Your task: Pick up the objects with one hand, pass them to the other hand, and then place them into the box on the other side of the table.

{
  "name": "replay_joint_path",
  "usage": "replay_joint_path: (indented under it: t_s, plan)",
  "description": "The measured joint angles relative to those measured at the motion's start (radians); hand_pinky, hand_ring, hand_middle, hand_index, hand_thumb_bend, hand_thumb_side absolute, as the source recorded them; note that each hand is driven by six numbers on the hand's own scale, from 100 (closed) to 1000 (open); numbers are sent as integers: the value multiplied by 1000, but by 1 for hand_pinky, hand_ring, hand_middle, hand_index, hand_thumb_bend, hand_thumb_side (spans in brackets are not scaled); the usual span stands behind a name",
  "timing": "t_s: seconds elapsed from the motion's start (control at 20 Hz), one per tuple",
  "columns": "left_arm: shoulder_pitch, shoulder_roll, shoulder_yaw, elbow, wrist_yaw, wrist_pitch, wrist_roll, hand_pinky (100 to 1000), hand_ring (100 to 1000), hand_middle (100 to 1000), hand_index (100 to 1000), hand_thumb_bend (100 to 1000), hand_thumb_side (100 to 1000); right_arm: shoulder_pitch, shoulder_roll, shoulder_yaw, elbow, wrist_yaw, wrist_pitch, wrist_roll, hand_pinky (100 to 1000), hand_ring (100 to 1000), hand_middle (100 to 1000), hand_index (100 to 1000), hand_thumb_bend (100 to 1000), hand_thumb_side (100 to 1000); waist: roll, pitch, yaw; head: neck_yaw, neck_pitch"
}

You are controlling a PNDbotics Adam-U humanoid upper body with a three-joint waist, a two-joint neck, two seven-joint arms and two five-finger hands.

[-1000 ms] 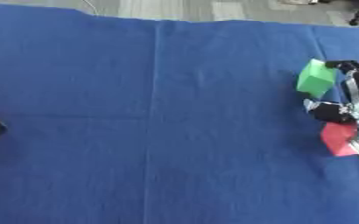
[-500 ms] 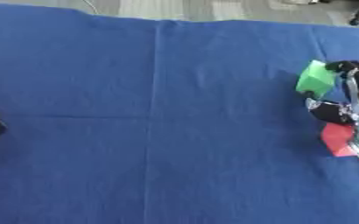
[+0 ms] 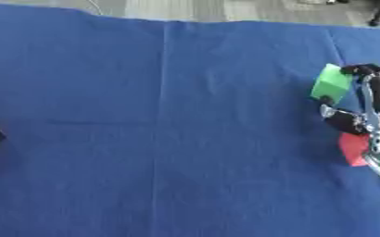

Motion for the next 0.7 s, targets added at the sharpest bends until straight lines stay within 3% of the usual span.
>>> replay_joint_path:
  t_s: [0.7]
  plan:
    - [5,0,0,0,1,0,0,916,638,606,736,100,726,19,15,4,-40,-16,-4,-65,750,732,539,613,210,100,4,-2,-13,1,10]
